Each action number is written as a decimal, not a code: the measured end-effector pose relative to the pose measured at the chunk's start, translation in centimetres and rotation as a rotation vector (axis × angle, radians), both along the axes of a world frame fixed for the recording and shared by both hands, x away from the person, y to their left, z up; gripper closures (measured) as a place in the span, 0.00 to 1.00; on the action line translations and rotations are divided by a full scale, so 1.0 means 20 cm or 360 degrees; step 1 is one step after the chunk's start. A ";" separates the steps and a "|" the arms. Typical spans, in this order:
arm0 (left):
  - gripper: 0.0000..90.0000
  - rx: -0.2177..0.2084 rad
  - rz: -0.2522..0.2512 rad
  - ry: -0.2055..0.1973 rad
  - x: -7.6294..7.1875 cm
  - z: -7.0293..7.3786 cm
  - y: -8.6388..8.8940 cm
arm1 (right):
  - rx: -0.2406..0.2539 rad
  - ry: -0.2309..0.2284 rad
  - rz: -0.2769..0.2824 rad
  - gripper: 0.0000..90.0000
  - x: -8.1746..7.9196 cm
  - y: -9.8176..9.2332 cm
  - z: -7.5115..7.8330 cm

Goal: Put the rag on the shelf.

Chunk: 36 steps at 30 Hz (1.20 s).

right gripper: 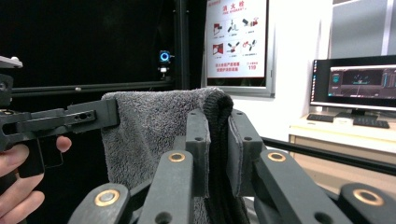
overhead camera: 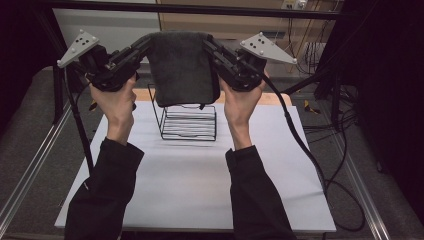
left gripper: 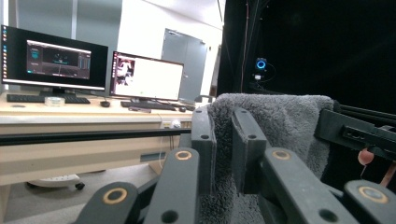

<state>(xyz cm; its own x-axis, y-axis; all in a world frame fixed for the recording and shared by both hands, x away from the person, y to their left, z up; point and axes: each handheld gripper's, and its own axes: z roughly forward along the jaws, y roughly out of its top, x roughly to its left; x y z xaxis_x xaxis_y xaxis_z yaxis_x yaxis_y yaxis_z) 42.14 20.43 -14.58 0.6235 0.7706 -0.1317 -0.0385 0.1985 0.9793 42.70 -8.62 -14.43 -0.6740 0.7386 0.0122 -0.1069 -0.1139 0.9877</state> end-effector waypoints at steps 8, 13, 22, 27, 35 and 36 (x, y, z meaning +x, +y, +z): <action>0.89 -0.0028 0.0002 -0.0014 0.04 0.07 0.02 | 0.0021 -0.0017 0.0007 0.90 0.05 0.02 0.07; 0.89 -0.0035 0.0024 -0.0023 0.06 0.11 0.04 | 0.0022 -0.0038 0.0009 0.90 0.07 0.04 0.11; 0.89 -0.0055 0.0052 -0.0034 0.10 0.17 0.06 | 0.0025 -0.0062 -0.0011 0.90 0.13 0.08 0.18; 0.89 -0.0020 0.0098 -0.0034 0.13 0.19 0.06 | 0.0002 -0.0055 -0.0027 0.90 0.17 0.11 0.21; 0.89 -0.0071 0.0072 0.0004 0.22 0.19 0.06 | -0.0002 -0.0038 -0.0042 0.90 0.25 0.11 0.22; 0.89 -0.0068 0.0074 0.0006 0.23 0.19 0.06 | -0.0003 -0.0033 -0.0045 0.90 0.26 0.11 0.22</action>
